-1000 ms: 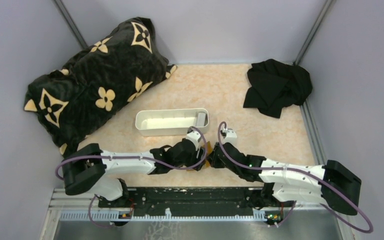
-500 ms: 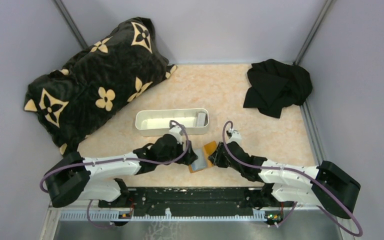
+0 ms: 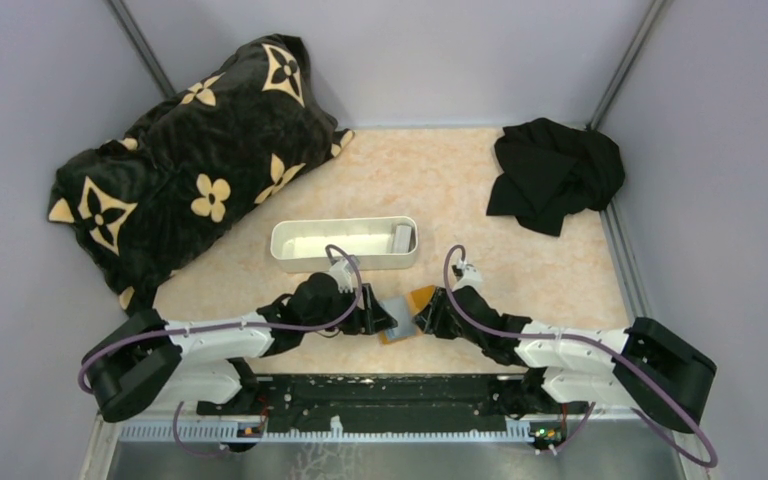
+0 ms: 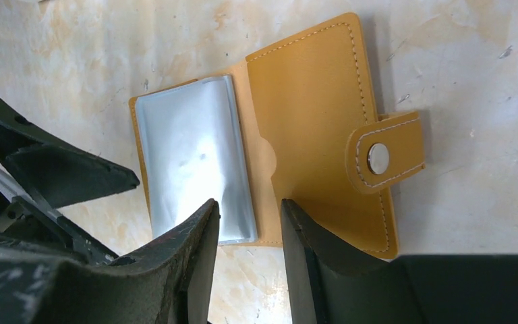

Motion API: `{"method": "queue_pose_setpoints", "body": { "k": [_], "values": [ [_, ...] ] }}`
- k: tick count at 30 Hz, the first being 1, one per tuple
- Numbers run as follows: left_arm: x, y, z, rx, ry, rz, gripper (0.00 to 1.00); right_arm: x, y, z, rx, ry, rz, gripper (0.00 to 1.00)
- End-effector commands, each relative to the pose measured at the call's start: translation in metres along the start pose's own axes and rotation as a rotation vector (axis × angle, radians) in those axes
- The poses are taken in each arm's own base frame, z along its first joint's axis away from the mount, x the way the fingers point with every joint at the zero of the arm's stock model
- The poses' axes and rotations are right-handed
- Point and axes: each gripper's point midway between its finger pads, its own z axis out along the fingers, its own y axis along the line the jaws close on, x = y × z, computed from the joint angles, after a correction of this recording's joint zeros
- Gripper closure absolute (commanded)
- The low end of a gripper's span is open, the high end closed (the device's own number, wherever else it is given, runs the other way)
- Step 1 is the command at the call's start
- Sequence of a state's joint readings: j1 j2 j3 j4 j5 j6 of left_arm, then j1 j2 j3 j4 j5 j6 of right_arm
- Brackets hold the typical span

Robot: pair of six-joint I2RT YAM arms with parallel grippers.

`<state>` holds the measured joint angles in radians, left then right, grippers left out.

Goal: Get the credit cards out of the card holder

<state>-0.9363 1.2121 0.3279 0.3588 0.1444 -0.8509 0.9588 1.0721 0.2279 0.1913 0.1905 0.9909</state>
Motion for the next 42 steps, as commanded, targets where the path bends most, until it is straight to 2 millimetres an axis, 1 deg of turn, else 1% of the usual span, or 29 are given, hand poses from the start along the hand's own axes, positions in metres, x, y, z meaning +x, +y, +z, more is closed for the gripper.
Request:
{"method": "queue_pose_setpoints", "body": {
  "k": [1,6,10,14,16,19,22,29,33,39,42],
  "values": [
    [-0.003,-0.027,0.001,0.115,0.008,-0.057,0.23,-0.001,0.006,0.003,-0.036,-0.007,0.025,0.60],
    [-0.008,-0.023,-0.003,0.086,-0.021,-0.042,0.24,0.004,0.001,0.004,-0.030,0.005,0.028,0.60],
    [-0.004,-0.019,-0.001,0.074,-0.008,-0.055,0.23,0.004,0.000,0.003,-0.030,0.004,0.029,0.60],
    [0.000,-0.013,0.007,0.058,0.006,-0.051,0.23,0.004,0.002,0.002,-0.039,0.004,0.030,0.60],
    [0.000,-0.005,0.013,0.026,0.006,-0.038,0.23,0.004,0.002,0.001,-0.044,0.004,0.030,0.60],
    [-0.001,-0.002,0.019,0.023,-0.005,-0.025,0.23,0.004,0.001,-0.002,-0.045,0.005,0.032,0.60],
    [-0.006,-0.007,0.025,0.031,-0.007,-0.019,0.22,0.006,-0.002,-0.003,-0.044,0.009,0.033,0.60],
    [-0.019,-0.031,0.031,0.091,-0.013,0.004,0.23,0.014,-0.010,-0.003,-0.029,0.026,0.060,0.60],
    [-0.024,-0.042,0.028,0.120,-0.015,0.016,0.23,0.016,-0.015,-0.003,-0.021,0.024,0.070,0.60],
    [-0.029,-0.046,0.022,0.118,-0.027,0.034,0.23,0.016,-0.015,-0.003,-0.016,0.025,0.070,0.61],
    [-0.031,-0.053,0.020,0.137,-0.023,0.038,0.23,0.016,-0.014,-0.002,-0.016,0.028,0.070,0.61]
  ]
}}
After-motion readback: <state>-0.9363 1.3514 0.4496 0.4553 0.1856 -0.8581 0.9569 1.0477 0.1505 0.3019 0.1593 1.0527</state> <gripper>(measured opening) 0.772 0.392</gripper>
